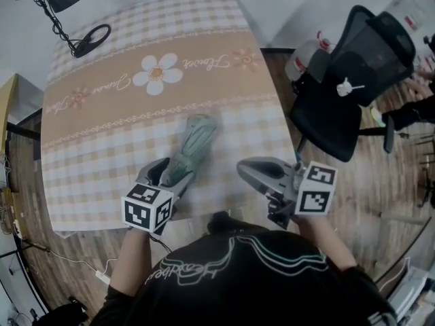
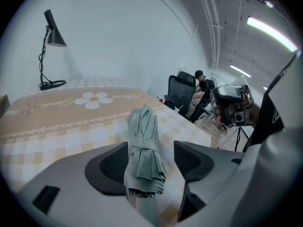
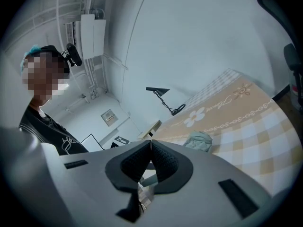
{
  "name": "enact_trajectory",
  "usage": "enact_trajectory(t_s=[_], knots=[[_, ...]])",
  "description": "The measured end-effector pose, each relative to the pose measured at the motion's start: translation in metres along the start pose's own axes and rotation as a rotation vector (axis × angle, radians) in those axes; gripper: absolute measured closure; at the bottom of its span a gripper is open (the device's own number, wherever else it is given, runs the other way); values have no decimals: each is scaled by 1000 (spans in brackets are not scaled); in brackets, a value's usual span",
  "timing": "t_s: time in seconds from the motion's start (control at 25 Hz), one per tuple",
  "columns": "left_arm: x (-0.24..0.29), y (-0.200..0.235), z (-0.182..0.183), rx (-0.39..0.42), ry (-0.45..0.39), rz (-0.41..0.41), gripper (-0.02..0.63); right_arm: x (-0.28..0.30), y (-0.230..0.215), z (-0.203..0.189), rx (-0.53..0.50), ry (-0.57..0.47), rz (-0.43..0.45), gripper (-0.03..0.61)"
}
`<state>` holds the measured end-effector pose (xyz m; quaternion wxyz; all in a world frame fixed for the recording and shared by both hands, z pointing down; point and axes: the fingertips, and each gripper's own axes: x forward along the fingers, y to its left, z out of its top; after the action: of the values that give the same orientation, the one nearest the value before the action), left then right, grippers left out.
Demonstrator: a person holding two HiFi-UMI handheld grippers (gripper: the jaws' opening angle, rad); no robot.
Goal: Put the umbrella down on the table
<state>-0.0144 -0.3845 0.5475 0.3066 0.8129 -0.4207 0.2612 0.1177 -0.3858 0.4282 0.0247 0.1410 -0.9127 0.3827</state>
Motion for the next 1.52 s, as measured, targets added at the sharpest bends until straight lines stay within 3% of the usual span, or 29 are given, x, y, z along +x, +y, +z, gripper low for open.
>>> enact_trajectory(t_s=[0.12, 0.24, 0.52, 0.64, 0.84, 1.12, 1.52], knots=[[-36, -11, 10, -45, -75, -15, 311, -4, 24, -5, -20, -19, -2, 565], [-74, -35, 19, -81, -159, -88, 344, -6, 49, -15, -31, -31, 1, 565], [-159, -102, 30, -2, -321, -250, 485, -6, 121, -32, -103, -77, 34, 565], [-192, -121, 30, -13, -379, -297, 562, -9, 151, -40, -127, -103, 41, 566], [-240, -147, 27, -4, -484, -377, 617, -13, 197, -57, -141, -137, 69, 566], [-275, -178, 8, 44, -503, -427, 617, -18, 247, -77, -128, -181, 135, 566], [-299, -192, -9, 48, -527, -438, 617, -20, 282, -94, -213, -181, 121, 566]])
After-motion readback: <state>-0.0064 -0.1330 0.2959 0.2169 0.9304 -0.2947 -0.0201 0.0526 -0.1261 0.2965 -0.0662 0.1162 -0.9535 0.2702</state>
